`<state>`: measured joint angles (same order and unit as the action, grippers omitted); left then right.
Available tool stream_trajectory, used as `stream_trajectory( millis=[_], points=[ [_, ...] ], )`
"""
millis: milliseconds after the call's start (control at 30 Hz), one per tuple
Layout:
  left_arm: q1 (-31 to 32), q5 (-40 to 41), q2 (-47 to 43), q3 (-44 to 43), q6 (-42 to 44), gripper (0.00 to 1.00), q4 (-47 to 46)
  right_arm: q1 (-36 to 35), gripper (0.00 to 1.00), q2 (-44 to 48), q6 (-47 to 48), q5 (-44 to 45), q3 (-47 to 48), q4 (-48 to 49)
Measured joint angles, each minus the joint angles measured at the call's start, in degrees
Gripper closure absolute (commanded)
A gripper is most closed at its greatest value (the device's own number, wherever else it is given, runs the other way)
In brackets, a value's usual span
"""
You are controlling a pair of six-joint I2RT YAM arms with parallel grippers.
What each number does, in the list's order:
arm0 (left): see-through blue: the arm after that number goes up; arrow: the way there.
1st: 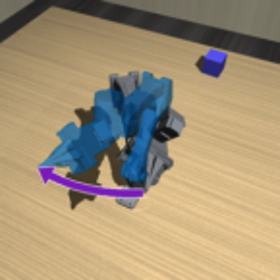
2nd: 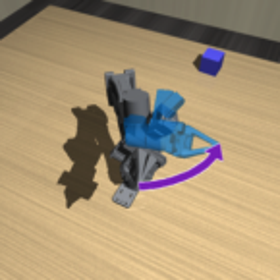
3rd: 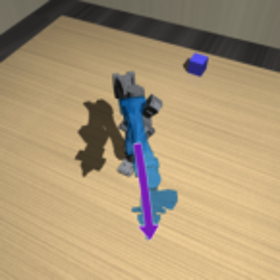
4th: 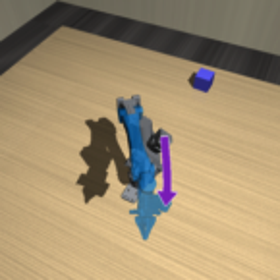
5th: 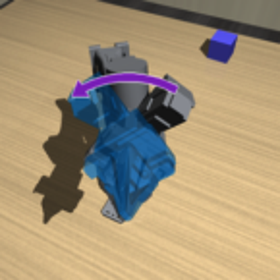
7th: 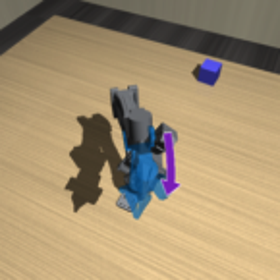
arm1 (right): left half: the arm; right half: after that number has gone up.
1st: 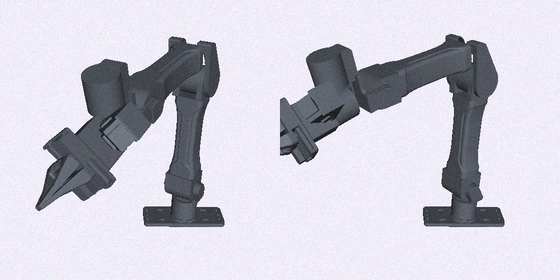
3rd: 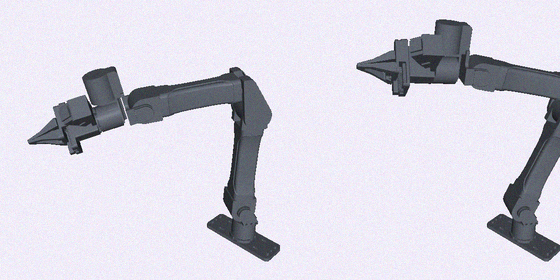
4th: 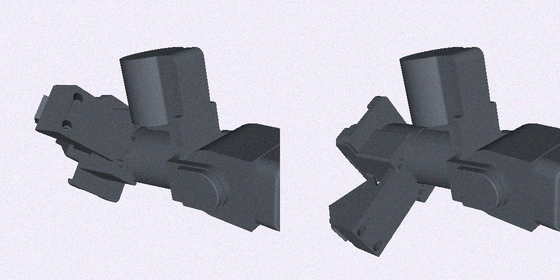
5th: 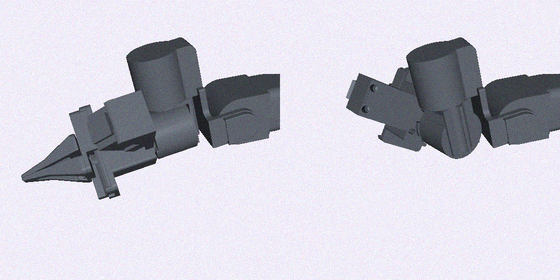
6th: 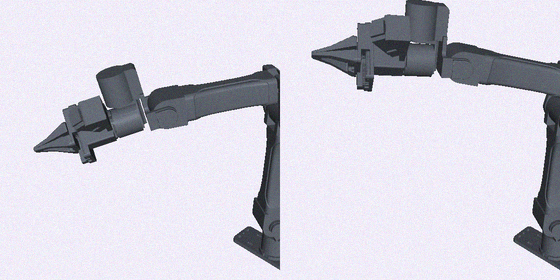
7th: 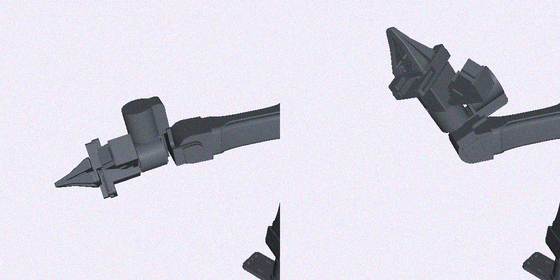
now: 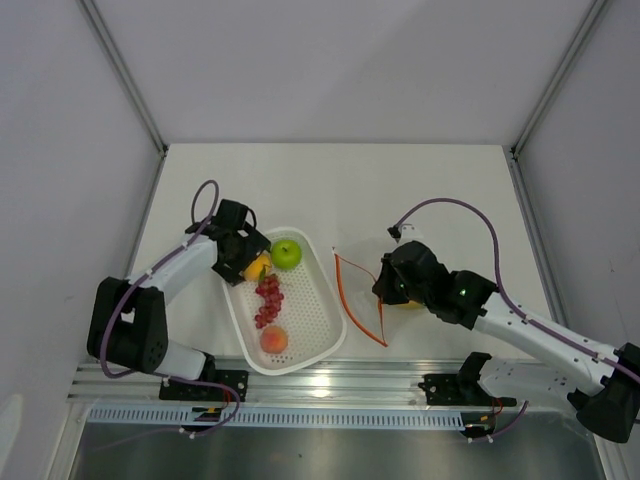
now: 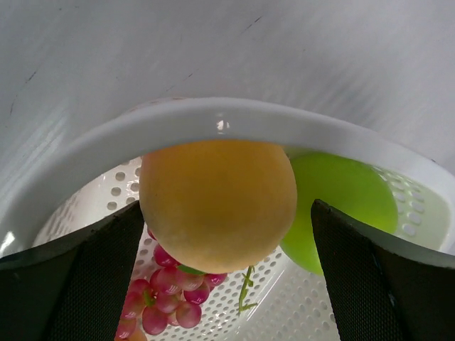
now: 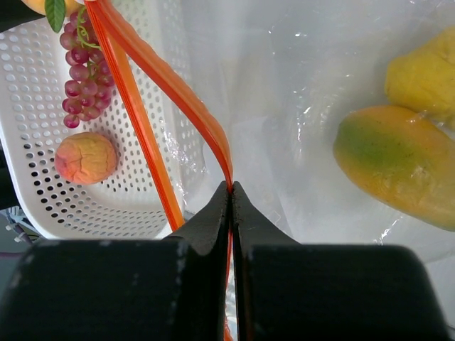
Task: Place the food in the zip-top bag and seal the zipper
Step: Pick up the fake fruit from the bin.
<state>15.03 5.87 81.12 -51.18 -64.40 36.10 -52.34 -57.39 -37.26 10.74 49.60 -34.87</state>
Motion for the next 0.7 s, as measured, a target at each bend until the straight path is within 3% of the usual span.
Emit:
stream_trajectory(
  millis=[267, 367, 467, 567, 600, 700],
  points=[
    [0.0, 0.02, 3.54, -0.17, -1.62, 0.1, -0.2, 1.29, 1.0, 0.9, 0.02, -0.55, -0.55, 0.24],
    [0.0, 0.07, 3.58, -0.17, -1.77, 0.19, -0.37, 1.73, 1.0, 1.01, 0.04, -0.85, -1.11, 0.26],
    [0.0, 0.04, 3.58, -0.15, -1.73, 0.29, -0.66, 1.95, 1.0, 1.03, 0.04, -1.11, -1.29, 0.31],
    [0.0, 0.0, 3.58, -0.13, -1.64, 0.45, -1.07, 2.12, 1.0, 1.05, 0.22, -1.16, -1.29, 0.42],
    [0.0, 0.0, 3.56, -0.07, -1.49, 0.56, -1.25, 2.12, 1.0, 1.07, 0.24, -1.18, -1.31, 0.42],
    [0.0, -0.17, 3.26, 0.57, -1.2, 0.68, -2.19, 2.19, 1.0, 1.11, 0.31, -1.2, -1.31, 0.42]
  ],
)
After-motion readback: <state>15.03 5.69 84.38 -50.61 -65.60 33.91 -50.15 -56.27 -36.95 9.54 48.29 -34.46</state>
